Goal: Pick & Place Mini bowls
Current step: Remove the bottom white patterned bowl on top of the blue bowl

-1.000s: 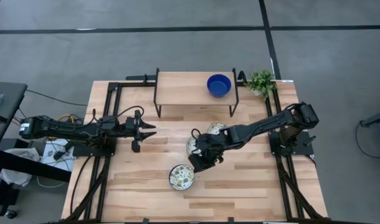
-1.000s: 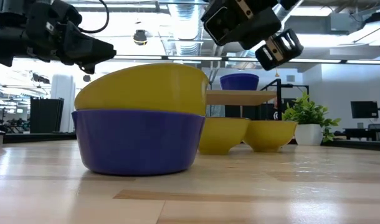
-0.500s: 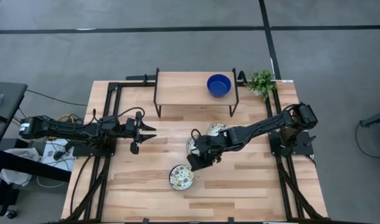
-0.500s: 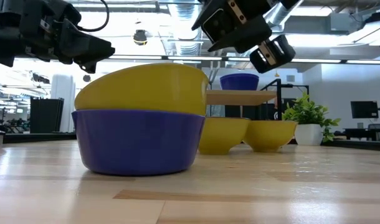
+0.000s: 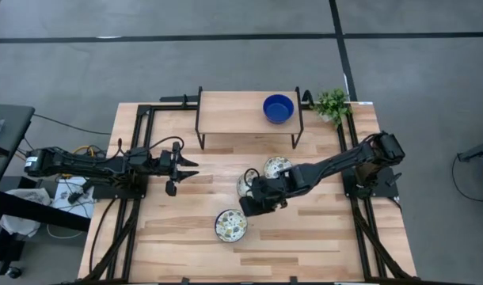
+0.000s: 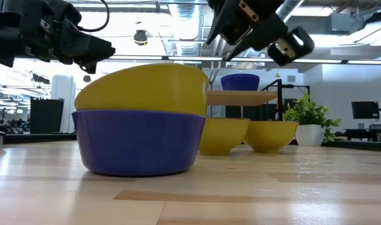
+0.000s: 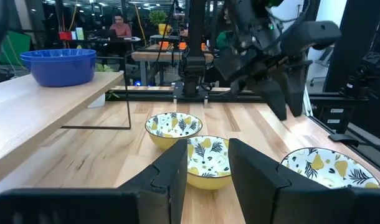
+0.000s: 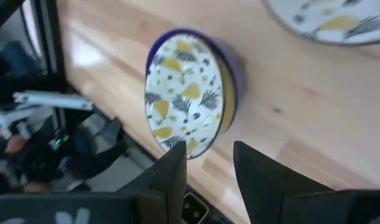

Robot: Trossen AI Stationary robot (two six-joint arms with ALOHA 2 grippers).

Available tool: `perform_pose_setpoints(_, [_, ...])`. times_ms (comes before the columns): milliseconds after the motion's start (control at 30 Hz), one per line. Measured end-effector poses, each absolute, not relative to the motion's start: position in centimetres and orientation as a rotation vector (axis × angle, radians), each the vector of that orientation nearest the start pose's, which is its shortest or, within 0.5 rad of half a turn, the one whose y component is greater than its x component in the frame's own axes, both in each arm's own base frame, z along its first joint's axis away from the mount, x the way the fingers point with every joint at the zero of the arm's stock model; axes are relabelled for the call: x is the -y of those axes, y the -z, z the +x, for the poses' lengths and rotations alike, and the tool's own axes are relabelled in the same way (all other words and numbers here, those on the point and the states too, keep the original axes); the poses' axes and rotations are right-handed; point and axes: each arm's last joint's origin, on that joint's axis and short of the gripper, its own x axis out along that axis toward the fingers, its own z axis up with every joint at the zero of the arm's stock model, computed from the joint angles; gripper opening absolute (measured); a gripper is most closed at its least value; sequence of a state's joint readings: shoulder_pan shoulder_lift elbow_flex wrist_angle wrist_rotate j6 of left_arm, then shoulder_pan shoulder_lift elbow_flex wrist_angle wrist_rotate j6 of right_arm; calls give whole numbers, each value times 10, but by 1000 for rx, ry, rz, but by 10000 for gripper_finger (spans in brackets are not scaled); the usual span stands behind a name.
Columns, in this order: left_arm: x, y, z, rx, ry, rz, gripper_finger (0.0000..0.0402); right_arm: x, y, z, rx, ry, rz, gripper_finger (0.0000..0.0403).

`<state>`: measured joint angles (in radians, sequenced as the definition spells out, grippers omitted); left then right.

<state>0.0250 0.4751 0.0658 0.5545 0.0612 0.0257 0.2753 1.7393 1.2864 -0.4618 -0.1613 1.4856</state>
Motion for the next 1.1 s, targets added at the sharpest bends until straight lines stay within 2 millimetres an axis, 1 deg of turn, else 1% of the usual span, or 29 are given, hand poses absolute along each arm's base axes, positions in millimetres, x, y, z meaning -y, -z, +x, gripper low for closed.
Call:
perform_pose_setpoints(100, [-1, -196, 130, 145, 34, 32, 116, -103, -249, 354, -1014, 434, 1257, 121])
perform_pose_setpoints(167, [-1, -196, 130, 145, 34, 32, 116, -102, -261, 355, -1008, 441, 1231, 121])
perform_pose_setpoints(267, [-1, -196, 130, 145, 34, 32, 116, -103, -266, 362, -1036, 473, 1212, 121])
perform_pose_setpoints(333, [-2, -196, 130, 144, 34, 32, 116, -106, -262, 369, -1096, 521, 1174, 121])
perform_pose_setpoints(400, [-1, -195, 130, 142, 34, 32, 116, -110, -262, 383, -1128, 515, 1156, 121])
perform_pose_setpoints(567, [-1, -195, 131, 141, 34, 32, 116, -117, -254, 404, -1297, 597, 1051, 120])
perform_pose_setpoints(667, [-1, -195, 131, 136, 34, 32, 116, -119, -253, 411, -1348, 626, 1013, 120])
perform_pose_setpoints(733, [-2, -195, 131, 137, 34, 32, 116, -120, -245, 414, -1384, 652, 1000, 120])
perform_pose_setpoints(833, [-2, -195, 131, 137, 34, 31, 116, -123, -237, 420, -1407, 622, 1000, 120])
perform_pose_setpoints(933, [-2, -195, 131, 136, 34, 31, 116, -124, -235, 425, -1400, 581, 1019, 120])
perform_pose_setpoints(1100, [-2, -195, 131, 136, 34, 32, 116, -125, -233, 427, -1371, 571, 1028, 120])
